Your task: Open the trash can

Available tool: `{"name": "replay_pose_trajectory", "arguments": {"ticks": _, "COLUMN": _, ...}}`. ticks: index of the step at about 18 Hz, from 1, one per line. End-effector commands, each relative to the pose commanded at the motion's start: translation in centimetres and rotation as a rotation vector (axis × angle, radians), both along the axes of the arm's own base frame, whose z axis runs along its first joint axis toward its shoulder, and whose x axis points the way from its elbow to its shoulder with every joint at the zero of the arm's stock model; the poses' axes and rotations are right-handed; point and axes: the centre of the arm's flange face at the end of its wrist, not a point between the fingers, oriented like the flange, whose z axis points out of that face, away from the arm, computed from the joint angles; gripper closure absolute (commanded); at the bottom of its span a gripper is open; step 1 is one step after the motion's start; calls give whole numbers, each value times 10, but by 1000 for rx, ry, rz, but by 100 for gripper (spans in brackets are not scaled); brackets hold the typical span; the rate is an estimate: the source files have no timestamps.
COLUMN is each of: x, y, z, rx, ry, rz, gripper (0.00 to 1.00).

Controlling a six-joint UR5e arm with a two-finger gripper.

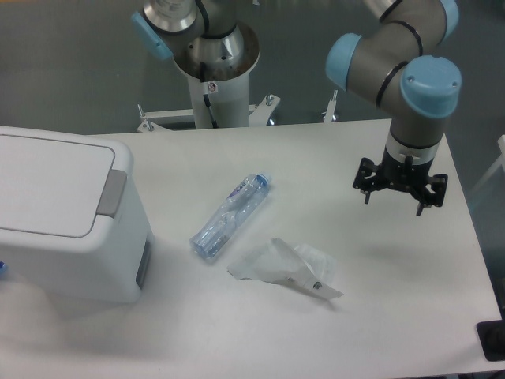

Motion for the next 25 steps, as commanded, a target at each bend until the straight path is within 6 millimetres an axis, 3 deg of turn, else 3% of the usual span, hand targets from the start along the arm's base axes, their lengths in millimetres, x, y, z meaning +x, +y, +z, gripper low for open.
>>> {"name": "replay_pose_trajectory", "arguments": {"ticks": 7, "x": 21, "y": 3, "z": 45, "rx": 41, "ry": -146, "rz": 123, "gripper": 0}}
{"name": "replay_pose_trajectory", "arguments": {"ticks": 11, "x": 47, "y": 45, "z": 87, "rx": 72, "ry": -193, "rz": 184, "gripper": 0}}
{"name": "replay_pose_trajectory", "arguments": {"ticks": 17, "x": 100, "y": 108, "z": 110, "rx": 171, "ry": -254, "rz": 211, "gripper": 0}}
{"name": "replay_pose_trajectory", "arguments": {"ticks": 22, "x": 144, "y": 139, "z": 135, "rx": 249, "ry": -298, "rz": 177, "gripper": 0}}
{"name": "replay_pose_trajectory", "arguments": {"ticks": 25, "x": 164, "y": 141, "z": 155, "rx": 317, "ry": -332, "rz": 160, "gripper": 0}}
